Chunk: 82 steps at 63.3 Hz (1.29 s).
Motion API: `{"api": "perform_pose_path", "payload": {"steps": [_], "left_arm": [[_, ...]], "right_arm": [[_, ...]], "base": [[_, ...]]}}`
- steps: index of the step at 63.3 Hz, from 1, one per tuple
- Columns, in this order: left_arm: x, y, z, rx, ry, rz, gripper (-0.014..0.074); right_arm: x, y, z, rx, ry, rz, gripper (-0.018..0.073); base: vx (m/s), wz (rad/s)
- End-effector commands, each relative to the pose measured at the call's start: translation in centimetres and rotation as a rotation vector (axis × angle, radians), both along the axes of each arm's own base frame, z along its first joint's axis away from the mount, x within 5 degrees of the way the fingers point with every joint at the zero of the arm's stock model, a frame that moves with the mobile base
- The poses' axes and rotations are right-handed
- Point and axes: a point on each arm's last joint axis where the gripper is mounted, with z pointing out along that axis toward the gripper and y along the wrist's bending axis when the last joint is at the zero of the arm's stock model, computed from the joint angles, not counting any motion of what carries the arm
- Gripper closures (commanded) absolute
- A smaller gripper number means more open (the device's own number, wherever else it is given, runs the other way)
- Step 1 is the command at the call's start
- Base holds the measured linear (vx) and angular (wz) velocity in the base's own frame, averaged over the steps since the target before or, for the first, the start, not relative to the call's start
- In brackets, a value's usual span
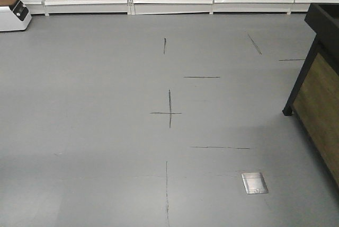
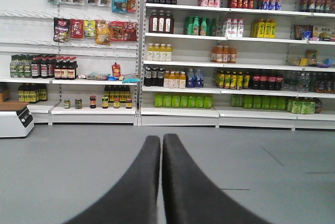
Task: Pick three apples into basket with both arms
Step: 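Drive the base forward across the floor toward the fruit tables, then turn the base and approach the table holding the light-blue basket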
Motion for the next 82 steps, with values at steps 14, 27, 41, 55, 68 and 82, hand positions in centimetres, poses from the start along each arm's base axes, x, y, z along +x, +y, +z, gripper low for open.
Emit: {"api": "perform_pose_path", "payload": {"steps": [14,27,41,55,68,82], "left_arm": [[-0.10,-0.03,-0.08,-0.020,-0.060,-0.005,0.0603],[-0.10,-0.03,-0.08,-0.020,-0.060,-0.005,0.0603],[-0.10,-0.03,-0.08,-0.020,-0.060,-0.005,0.0603],[-0.10,-0.03,-0.08,-0.020,-0.060,-0.005,0.0603],[-0.10,-0.03,-0.08,-0.020,-0.060,-0.005,0.0603],[-0.10,-0.03,-0.08,-0.020,-0.060,-0.005,0.0603]], "right_arm": [[-0.03,0.01,0.31,-0.006,-0.076,0.001,0.0568],[-0.03,0.01,0.31,-0.006,-0.076,0.001,0.0568],[-0.03,0.01,0.31,-0.006,-0.076,0.001,0.0568],[-0.03,0.01,0.31,-0.006,-0.076,0.001,0.0568],[-0.03,0.01,0.31,-0.006,-0.076,0.001,0.0568],[-0.03,0.01,0.31,-0.006,-0.076,0.001,0.0568]], "base": [[0.14,-0.05],[0.14,-0.10],[0.11,-0.18],[0.08,-0.28],[0.08,-0.35],[0.09,-0.43]]}}
